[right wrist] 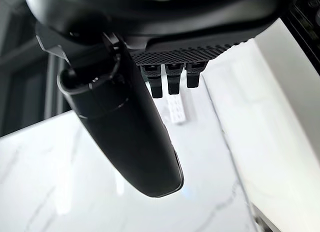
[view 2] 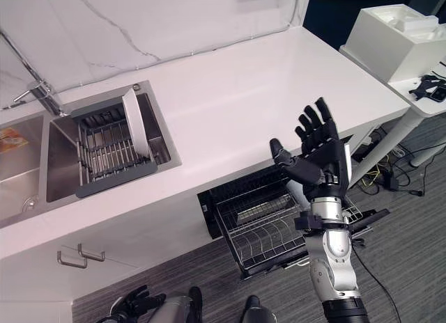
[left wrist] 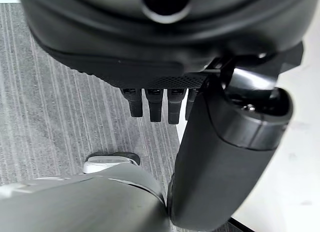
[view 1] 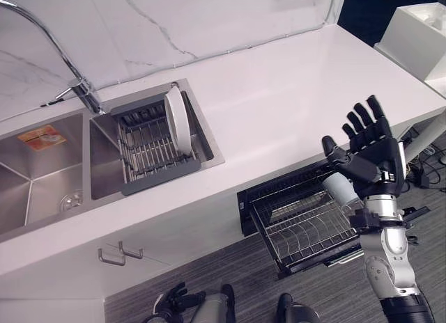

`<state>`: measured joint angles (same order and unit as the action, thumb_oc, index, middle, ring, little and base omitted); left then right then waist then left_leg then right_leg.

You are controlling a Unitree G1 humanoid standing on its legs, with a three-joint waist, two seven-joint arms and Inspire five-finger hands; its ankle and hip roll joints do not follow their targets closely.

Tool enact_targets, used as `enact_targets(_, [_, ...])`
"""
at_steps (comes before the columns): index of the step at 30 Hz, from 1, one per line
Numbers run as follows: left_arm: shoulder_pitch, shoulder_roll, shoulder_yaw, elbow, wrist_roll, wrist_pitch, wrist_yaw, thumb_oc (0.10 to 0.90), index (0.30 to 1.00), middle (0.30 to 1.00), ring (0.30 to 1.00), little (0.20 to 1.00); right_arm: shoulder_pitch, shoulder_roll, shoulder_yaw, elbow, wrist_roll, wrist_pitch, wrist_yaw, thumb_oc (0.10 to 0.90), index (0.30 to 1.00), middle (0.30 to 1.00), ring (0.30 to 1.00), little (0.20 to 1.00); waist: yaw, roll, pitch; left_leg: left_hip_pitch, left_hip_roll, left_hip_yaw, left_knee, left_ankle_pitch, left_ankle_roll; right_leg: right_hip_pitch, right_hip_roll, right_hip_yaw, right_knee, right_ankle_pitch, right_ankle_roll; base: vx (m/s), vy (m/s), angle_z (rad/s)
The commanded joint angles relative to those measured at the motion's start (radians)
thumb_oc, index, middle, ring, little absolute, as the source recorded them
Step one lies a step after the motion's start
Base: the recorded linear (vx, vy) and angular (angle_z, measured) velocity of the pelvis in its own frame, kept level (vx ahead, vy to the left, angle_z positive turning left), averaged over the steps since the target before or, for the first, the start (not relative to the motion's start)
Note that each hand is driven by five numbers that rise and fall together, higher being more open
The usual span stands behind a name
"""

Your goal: Place the dishes in the dishwasher.

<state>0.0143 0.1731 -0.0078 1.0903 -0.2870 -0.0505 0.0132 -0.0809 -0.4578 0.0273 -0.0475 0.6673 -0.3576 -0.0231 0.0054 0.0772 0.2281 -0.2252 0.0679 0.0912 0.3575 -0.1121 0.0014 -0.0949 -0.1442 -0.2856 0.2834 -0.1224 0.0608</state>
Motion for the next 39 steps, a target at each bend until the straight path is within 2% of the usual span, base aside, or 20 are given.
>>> enact_targets(1, [0.030,0.076,-0.046,0.020,0.057,-0.016,0.027,0.800,0.900,0.900,0.900,0.900,-0.090,-0.035,-0.010,-0.162,-0.047,-0.061,0.088,0.800,0.900,0.900,0.900,0.900,0.007,-0.028,-0.043,-0.026,0.016,-0.013,-0.058,-0.032,-0.050,0.082,0.003,0.020,0.017,-0.141,0.031,0.00,0.000,0.00])
enact_targets(3, [0.026,0.082,-0.051,0.018,0.062,-0.019,0.031,0.800,0.900,0.900,0.900,0.900,-0.098,-0.041,0.000,-0.168,-0.059,-0.048,0.103,0.800,0.900,0.900,0.900,0.900,0.008,-0.028,-0.044,-0.026,0.015,-0.013,-0.058,-0.032,-0.050,0.084,0.004,0.018,0.017,-0.141,0.030,0.00,0.000,0.00])
enact_targets(6, [0.010,0.098,-0.059,0.014,0.095,-0.009,0.034,0.800,0.900,0.900,0.900,0.900,-0.127,-0.072,0.035,-0.187,-0.068,0.021,0.169,0.800,0.900,0.900,0.900,0.900,0.012,-0.031,-0.046,-0.029,0.014,-0.014,-0.058,-0.030,-0.050,0.091,0.008,0.016,0.017,-0.144,0.030,0.01,0.006,0.03])
enact_targets(8, [0.003,0.102,-0.062,0.016,0.106,-0.004,0.034,0.800,0.900,0.900,0.900,0.900,-0.138,-0.075,0.046,-0.185,-0.065,0.041,0.183,0.800,0.900,0.900,0.900,0.900,0.015,-0.032,-0.048,-0.032,0.013,-0.016,-0.058,-0.028,-0.051,0.093,0.011,0.014,0.017,-0.145,0.028,0.03,0.012,0.14])
enact_targets(9, [-0.015,0.111,-0.075,0.023,0.116,0.000,0.034,0.800,0.900,0.900,0.900,0.900,-0.180,-0.081,0.083,-0.175,-0.052,0.082,0.184,0.800,0.900,0.900,0.900,0.900,0.022,-0.035,-0.048,-0.034,0.012,-0.019,-0.058,-0.025,-0.052,0.100,0.013,0.009,0.017,-0.148,0.027,0.05,0.018,0.14])
enact_targets(12, [-0.028,0.117,-0.091,0.027,0.128,-0.001,0.035,0.800,0.900,0.900,0.900,0.900,-0.226,-0.078,0.117,-0.168,-0.036,0.104,0.156,0.800,0.900,0.900,0.900,0.900,0.032,-0.036,-0.049,-0.034,0.010,-0.024,-0.058,-0.022,-0.053,0.106,0.014,0.007,0.017,-0.149,0.026,0.04,0.024,0.07])
enact_targets(22, [-0.044,0.122,-0.145,0.031,0.192,0.022,0.029,0.800,0.900,0.900,0.900,0.900,-0.348,-0.028,0.194,-0.135,-0.072,0.141,0.064,0.800,0.900,0.900,0.900,0.900,0.078,-0.033,-0.052,-0.048,-0.007,-0.048,-0.058,-0.012,-0.052,0.125,0.012,-0.009,0.017,-0.155,0.028,0.05,0.034,0.13])
enact_targets(27, [-0.046,0.126,-0.164,0.032,0.226,0.026,0.019,0.800,0.900,0.900,0.900,0.900,-0.413,0.000,0.241,-0.104,-0.103,0.179,0.014,0.800,0.900,0.900,0.900,0.900,0.111,-0.031,-0.051,-0.062,-0.010,-0.051,-0.058,-0.004,-0.052,0.140,0.003,-0.038,0.017,-0.161,0.030,0.06,0.052,0.17])
enact_targets(39, [-0.046,0.128,-0.196,0.022,0.269,0.023,0.007,0.800,0.900,0.900,0.900,0.900,-0.496,0.048,0.273,0.001,-0.134,0.171,-0.112,0.800,0.900,0.900,0.900,0.900,0.166,-0.036,-0.044,-0.087,-0.005,-0.042,-0.058,0.012,-0.056,0.177,-0.011,-0.085,0.017,-0.178,0.035,0.04,0.010,0.17])
